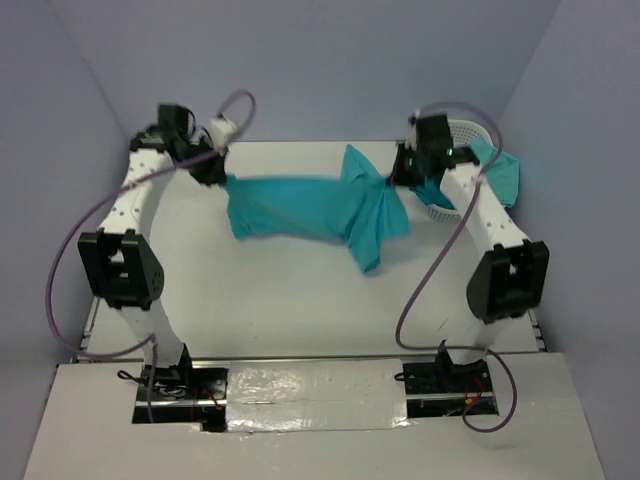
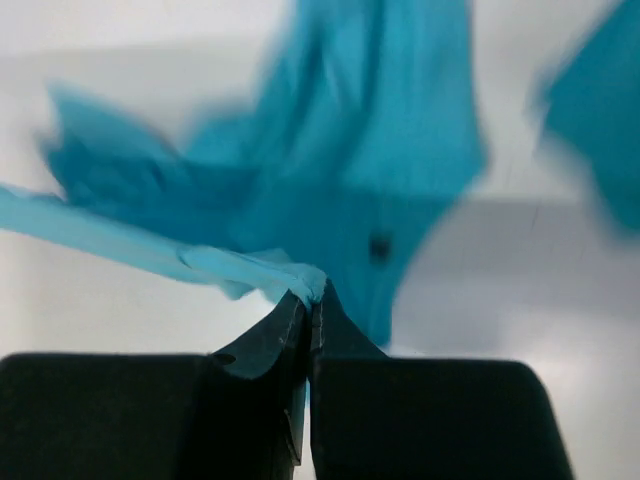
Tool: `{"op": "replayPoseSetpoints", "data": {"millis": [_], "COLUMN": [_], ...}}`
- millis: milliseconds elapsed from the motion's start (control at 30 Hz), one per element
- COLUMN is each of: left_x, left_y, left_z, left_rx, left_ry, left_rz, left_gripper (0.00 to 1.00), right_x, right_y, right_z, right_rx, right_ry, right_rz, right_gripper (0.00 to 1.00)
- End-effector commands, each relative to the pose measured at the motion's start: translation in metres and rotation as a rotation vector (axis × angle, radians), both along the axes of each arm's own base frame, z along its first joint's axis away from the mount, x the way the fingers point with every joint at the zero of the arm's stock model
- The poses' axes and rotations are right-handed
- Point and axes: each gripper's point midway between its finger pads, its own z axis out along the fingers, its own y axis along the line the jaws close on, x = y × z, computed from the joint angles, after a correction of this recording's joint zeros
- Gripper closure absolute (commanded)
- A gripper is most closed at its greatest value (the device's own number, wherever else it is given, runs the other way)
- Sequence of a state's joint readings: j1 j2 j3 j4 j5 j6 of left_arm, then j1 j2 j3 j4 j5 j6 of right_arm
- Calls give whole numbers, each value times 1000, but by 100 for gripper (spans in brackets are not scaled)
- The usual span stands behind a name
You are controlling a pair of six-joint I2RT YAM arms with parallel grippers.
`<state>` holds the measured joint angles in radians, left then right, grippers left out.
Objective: Fold and stack the t-shirts
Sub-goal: Flatten out the tshirt
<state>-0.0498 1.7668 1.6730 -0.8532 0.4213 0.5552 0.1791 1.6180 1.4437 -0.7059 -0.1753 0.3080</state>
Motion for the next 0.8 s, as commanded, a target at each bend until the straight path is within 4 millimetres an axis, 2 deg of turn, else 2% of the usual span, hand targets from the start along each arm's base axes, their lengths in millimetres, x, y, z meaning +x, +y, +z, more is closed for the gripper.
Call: {"op": "replayPoseSetpoints", "data": {"millis": [0, 33, 67, 100, 133, 167, 200, 233, 267, 300, 333, 367, 400, 433, 467, 500, 533, 567, 600, 633, 667, 700, 733, 767], "left_x": [61, 86, 99, 108, 119, 120, 107, 110, 102, 100, 99, 94, 91, 87, 77, 72, 67, 55, 41, 31, 18, -3, -18, -32], "left_y": [27, 37, 59, 66, 86, 94, 97, 105, 106, 108, 107, 103, 96, 95, 95, 96, 101, 103, 103, 108, 111, 110, 116, 119], "left_z": [84, 159, 186, 206, 242, 255, 285, 270, 296, 295, 288, 276, 253, 236, 223, 180, 162, 153, 107, 87, 73, 31, 9, -5], "left_rx": [-251, -298, -332, -401, -418, -430, -445, -438, -424, -411, -406, -390, -398, -393, -359, -346, -308, -257, -235, -191, -138, -116, -62, -8], "left_ry": [-88, -295, -375, -411, -561, -617, -700, -699, -799, -804, -787, -742, -670, -626, -595, -501, -474, -475, -366, -326, -308, -204, -151, -137], "left_rz": [184, 197, 246, 301, 319, 333, 344, 365, 346, 350, 346, 327, 295, 291, 284, 306, 334, 322, 339, 361, 350, 356, 375, 347], "left_gripper": [100, 100, 100, 100, 100, 100, 100, 100, 100, 100, 100, 100, 100, 100, 100, 100, 100, 100, 100, 100, 100, 100, 100, 100], "right_x": [76, 94, 96, 89, 81, 79, 79, 51, 57, 51, 36, 37, 34, 20, 23, 18, 7, 0, -11, -24, -39, -51, -80, -95], "right_y": [-42, -58, -64, -66, -76, -77, -82, -83, -83, -82, -84, -83, -81, -80, -70, -62, -57, -49, -27, -21, -22, -16, 0, 4], "right_z": [178, 192, 222, 281, 308, 313, 334, 363, 350, 349, 354, 327, 314, 308, 261, 243, 200, 177, 155, 135, 78, 54, 7, -18], "right_rx": [-100, -94, -70, -8, 12, 21, 25, 33, 31, 20, 8, -11, -31, -40, -50, -48, -56, -60, -52, -73, -135, -150, -144, -155], "right_ry": [-400, -424, -487, -629, -700, -720, -810, -896, -897, -904, -921, -853, -828, -825, -741, -715, -644, -601, -560, -529, -412, -364, -260, -208], "right_rz": [-118, -162, -184, -203, -230, -238, -257, -259, -260, -253, -254, -247, -231, -225, -193, -172, -157, -140, -86, -74, -94, -85, -64, -65], "right_gripper": [100, 100, 100, 100, 100, 100, 100, 100, 100, 100, 100, 100, 100, 100, 100, 100, 100, 100, 100, 100, 100, 100, 100, 100]}}
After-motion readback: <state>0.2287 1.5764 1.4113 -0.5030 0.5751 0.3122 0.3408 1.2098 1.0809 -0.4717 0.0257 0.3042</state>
